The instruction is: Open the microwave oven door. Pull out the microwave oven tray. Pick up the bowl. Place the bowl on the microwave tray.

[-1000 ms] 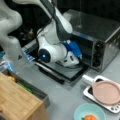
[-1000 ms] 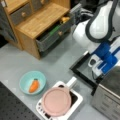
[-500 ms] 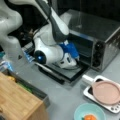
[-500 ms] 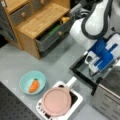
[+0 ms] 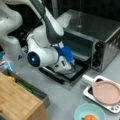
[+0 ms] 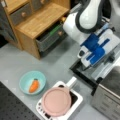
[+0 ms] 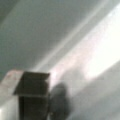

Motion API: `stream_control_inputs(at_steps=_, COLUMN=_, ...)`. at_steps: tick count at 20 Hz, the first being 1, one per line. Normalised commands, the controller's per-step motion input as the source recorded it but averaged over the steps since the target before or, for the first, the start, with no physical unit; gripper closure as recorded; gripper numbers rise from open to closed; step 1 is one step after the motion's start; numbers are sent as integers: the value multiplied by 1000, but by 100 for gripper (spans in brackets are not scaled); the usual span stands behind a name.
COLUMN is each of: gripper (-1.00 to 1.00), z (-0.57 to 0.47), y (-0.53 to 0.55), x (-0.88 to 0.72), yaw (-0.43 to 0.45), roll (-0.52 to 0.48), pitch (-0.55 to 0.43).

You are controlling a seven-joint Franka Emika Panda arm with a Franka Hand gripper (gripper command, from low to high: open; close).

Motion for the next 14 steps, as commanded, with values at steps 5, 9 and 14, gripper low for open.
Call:
stream_control_inputs(at_steps=5, gripper=100, z=34, y=-288, x=201, yaw=169, roll=-47, pitch=13)
stream_control_inputs(at_steps=9, gripper=100, z=43, y=-269, x=214, yaw=167, roll=-76, pitch=25)
stream_control_inputs(at_steps=14, gripper=100, z=43, y=-258, x=228, yaw=164, roll=-97, pitch=29)
